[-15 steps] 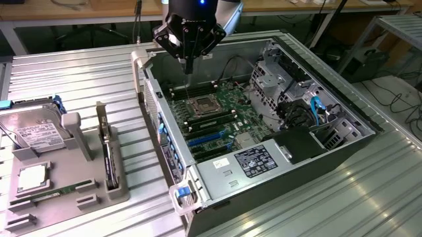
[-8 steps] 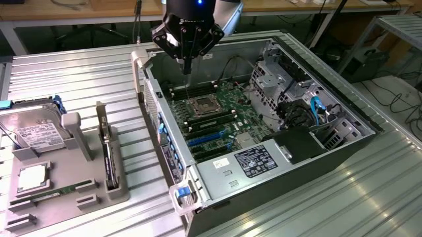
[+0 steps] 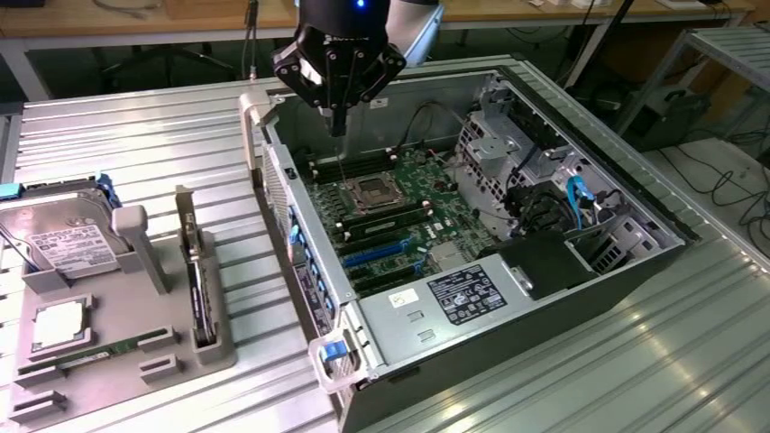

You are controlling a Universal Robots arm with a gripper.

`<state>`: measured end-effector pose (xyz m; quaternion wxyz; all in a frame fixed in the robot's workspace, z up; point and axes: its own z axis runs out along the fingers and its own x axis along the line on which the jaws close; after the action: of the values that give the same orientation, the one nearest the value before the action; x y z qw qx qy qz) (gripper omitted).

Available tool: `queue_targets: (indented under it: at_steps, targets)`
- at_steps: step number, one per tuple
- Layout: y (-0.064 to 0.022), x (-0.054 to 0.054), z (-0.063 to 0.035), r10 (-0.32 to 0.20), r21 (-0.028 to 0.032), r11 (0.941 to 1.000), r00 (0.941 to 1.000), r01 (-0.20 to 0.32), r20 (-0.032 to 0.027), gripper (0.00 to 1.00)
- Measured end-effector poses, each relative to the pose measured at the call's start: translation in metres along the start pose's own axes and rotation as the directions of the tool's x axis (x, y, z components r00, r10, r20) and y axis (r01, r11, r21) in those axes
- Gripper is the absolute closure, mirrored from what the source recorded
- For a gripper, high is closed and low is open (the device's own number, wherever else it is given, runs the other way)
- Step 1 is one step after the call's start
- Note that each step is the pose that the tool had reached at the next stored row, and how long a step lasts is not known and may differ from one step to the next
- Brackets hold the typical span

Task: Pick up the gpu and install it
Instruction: 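Reach for the gpu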

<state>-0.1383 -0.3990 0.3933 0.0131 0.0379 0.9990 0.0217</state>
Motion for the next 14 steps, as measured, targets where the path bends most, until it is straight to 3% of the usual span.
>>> queue_targets:
  at_steps: [14]
  targets:
    - [-0.0005,0.0056,-0.0002,0.0,0.0,1.0,1.0,0.0,0.0,0.89]
